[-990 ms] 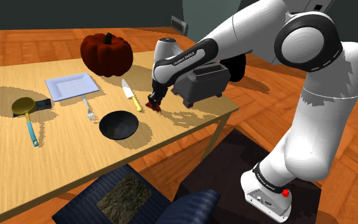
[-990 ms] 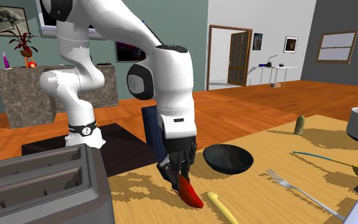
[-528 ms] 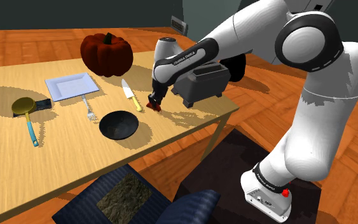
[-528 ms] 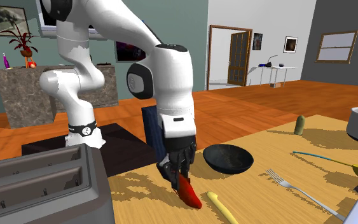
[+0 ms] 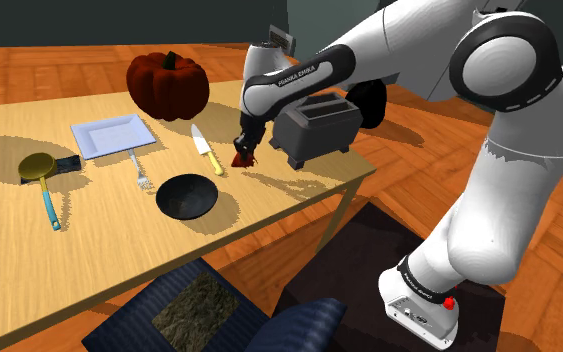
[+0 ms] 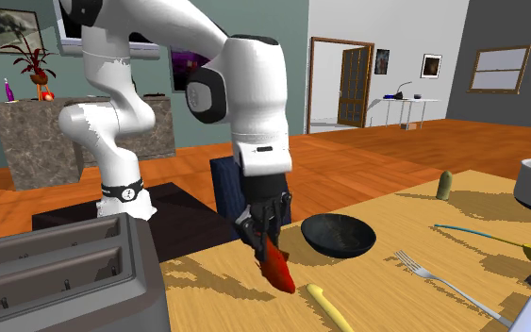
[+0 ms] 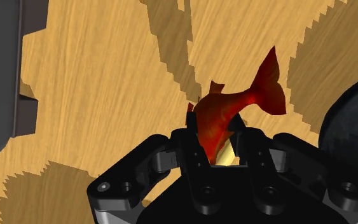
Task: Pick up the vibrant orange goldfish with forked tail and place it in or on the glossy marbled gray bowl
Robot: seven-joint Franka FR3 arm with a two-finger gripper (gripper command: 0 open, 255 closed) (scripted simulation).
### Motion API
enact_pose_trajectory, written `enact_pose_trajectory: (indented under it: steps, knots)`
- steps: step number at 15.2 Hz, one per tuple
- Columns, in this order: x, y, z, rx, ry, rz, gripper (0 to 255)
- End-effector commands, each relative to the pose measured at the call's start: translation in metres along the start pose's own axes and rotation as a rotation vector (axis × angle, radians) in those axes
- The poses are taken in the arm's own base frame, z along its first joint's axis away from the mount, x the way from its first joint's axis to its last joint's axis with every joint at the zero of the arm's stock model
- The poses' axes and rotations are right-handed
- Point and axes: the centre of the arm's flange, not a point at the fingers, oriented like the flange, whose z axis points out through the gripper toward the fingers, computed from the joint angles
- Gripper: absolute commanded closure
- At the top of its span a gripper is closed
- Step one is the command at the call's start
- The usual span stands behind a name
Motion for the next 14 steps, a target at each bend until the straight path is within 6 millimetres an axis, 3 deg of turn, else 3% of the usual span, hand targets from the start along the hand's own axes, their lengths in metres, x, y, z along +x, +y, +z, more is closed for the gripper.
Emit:
enact_pose_trajectory:
  steps: [1, 14]
  knots:
    - [0.001, 0.0, -0.01, 0.0, 0.0, 0.0, 255]
    - [0.003, -0.003, -0.077, 0.0, 0.0, 0.0, 255]
